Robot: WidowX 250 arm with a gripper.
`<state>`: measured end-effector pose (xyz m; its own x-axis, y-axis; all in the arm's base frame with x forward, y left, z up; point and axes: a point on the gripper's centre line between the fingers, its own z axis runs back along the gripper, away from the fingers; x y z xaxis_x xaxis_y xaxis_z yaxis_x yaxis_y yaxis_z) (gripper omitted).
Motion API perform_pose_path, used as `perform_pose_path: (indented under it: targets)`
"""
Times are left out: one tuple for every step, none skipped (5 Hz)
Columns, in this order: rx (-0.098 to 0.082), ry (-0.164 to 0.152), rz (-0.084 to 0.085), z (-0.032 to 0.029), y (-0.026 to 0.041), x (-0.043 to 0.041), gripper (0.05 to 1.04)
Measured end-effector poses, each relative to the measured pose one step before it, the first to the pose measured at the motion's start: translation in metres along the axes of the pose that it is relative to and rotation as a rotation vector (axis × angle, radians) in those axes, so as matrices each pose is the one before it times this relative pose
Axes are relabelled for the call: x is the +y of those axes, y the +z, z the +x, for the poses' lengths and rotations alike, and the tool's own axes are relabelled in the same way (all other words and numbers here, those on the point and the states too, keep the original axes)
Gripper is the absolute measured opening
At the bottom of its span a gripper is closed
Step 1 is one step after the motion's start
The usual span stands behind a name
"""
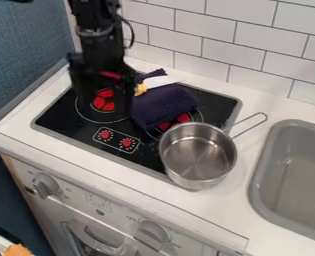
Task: Put the yellow knife to the bottom of the burner
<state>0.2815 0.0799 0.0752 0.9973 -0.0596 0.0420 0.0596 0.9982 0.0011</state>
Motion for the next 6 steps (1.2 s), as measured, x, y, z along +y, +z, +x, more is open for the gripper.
perform_pose_path:
  targets:
    - [-0.0388, -0.185, 0.0074, 0.02492, 0.00129, 0.00478, 1.0]
    - [-0.019, -0.101, 0.0059, 0.02944, -0.0132, 0.00452, 1.0]
    - [0.0072, -0.0354, 0.0072, 0.01901, -0.0077, 0.009, 1.0]
    - [0.0305, -0.0087, -0.0047, 0.00296, -0.00965, 0.00152, 1.0]
    - [0.0376, -0.0034, 0.0065, -0.00152, -0.01232, -0.00133, 1.0]
    - [0.013, -0.0115, 0.0003, -0.00069, -0.00619, 0.0001, 0.948]
